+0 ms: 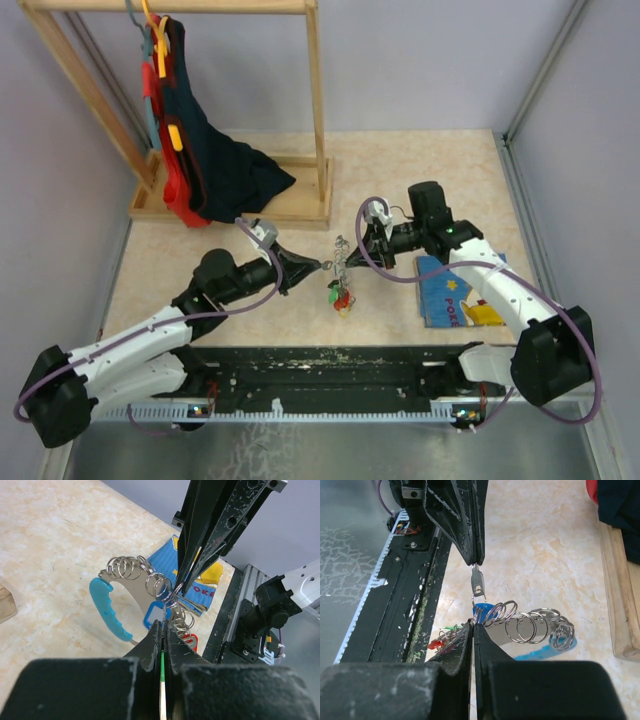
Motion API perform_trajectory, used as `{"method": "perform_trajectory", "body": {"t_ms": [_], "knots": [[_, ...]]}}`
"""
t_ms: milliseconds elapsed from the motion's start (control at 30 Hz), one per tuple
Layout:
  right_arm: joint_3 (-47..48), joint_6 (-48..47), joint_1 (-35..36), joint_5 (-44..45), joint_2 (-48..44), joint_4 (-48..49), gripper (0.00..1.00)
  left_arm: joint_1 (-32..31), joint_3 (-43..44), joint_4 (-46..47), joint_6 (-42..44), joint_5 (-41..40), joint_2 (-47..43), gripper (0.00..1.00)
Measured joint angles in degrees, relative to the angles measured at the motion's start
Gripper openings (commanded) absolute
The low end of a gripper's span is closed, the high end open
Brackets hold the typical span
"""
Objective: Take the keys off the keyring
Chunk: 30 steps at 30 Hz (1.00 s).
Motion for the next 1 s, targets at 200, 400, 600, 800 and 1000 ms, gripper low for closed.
{"method": "perform_trajectory", "body": {"t_ms": [200,400,600,800,1000], "knots": [[-0.15,-0.5,-0.09,1.36,0.0,0.24,0.02,0.04,0.98,-0.39,0.61,0.72,-0.39,0.0],[-0.15,-1.49,0.2,1.68,0.0,0.02,0.16,0.63,5.55,-1.64,1.53,2.84,0.35,0.0],[-0.15,-1.62,0.2,1.92,0.0,-0.48,0.24,1.01,8.07,-2.23,1.99,5.05,3.26,0.0],[-0.15,-0.87,0.52,-0.09,0.0,-0.7,0.26,1.01,9.01,-4.22,2.12,6.95,3.69,0.0],[-0.55,1.62,2.99,-1.4,0.09,1.68,0.27,1.01,9.31,-4.57,1.99,7.78,3.69,0.0]]}}
